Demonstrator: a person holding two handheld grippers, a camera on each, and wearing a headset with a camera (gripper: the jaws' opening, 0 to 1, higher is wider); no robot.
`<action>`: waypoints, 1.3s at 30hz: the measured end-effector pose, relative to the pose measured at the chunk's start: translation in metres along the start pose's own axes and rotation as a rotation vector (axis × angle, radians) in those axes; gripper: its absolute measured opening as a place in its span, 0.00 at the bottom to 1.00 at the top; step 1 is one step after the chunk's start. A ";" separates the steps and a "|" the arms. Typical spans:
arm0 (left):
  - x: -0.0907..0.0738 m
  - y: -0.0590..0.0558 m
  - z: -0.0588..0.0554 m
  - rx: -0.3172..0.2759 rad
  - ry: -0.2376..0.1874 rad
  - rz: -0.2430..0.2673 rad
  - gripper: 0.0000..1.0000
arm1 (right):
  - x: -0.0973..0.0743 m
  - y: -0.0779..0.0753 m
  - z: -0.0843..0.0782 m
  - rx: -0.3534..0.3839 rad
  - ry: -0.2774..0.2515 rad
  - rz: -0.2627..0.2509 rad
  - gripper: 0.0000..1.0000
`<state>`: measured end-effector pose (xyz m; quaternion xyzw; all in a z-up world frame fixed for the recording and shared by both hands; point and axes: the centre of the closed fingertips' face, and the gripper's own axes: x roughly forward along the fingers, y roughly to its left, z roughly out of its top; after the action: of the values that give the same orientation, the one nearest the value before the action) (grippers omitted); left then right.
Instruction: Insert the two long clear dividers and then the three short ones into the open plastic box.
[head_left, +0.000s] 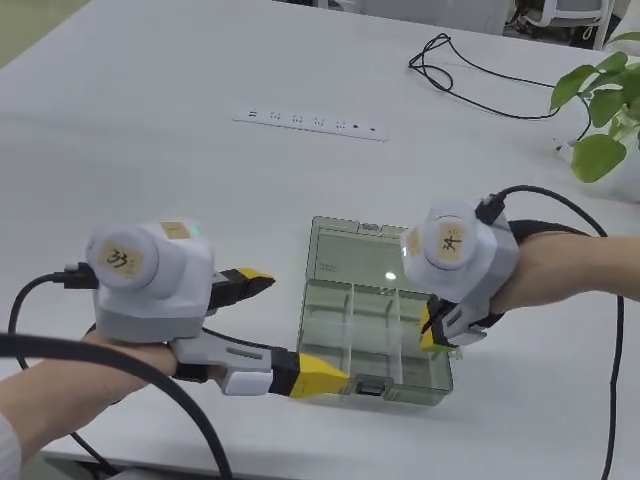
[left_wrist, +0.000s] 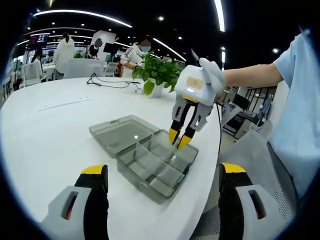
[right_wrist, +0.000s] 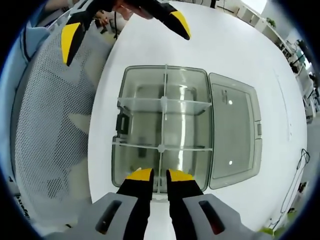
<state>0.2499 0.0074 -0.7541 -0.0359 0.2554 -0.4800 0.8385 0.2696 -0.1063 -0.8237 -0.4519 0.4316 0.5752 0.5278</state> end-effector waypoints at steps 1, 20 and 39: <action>0.000 0.000 0.001 0.001 -0.002 0.001 0.94 | -0.001 -0.002 0.001 0.002 -0.016 -0.014 0.18; -0.006 0.005 0.001 0.028 -0.007 0.046 0.98 | -0.043 0.008 0.006 0.212 -0.386 -0.183 0.62; -0.028 -0.001 -0.007 0.131 0.021 0.162 1.00 | -0.079 0.029 -0.027 0.593 -0.728 -0.450 1.00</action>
<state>0.2346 0.0312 -0.7484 0.0446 0.2343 -0.4264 0.8725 0.2456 -0.1521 -0.7521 -0.1352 0.2565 0.4204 0.8598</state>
